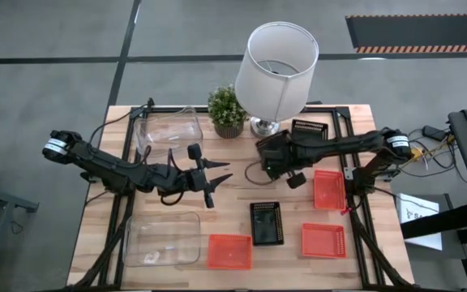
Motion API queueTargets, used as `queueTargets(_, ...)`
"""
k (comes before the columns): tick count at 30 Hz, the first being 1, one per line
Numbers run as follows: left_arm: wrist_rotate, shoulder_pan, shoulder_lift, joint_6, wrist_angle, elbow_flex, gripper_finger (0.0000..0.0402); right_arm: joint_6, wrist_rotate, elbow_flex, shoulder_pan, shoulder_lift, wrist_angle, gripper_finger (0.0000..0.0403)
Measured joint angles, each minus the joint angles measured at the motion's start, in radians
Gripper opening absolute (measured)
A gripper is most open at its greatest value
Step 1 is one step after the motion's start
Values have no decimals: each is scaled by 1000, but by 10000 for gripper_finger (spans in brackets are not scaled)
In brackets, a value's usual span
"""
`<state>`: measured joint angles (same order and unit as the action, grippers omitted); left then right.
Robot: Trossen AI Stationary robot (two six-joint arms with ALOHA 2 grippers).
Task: Stack baskets by color
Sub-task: Stack the middle black bin into the top black bin
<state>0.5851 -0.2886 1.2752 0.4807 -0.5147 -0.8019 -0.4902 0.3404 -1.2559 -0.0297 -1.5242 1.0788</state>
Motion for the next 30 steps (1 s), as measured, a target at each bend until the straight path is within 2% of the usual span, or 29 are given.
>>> queueTargets(5, 0, 0, 0, -1, 0, 0, 132, 263, -7, -52, -4, 8, 167, 9)
queueTargets(11, 0, 0, 0, -2, 0, 1, 132, 391, -34, -1, -22, 57, 226, 9)
queueTargets(20, 1, 0, 0, -2, 0, -2, 132, 401, -26, 54, -181, 115, 282, 9)
queueTargets(30, 2, 0, 0, -1, 0, -2, 132, 259, -22, 119, -344, 108, 193, 9)
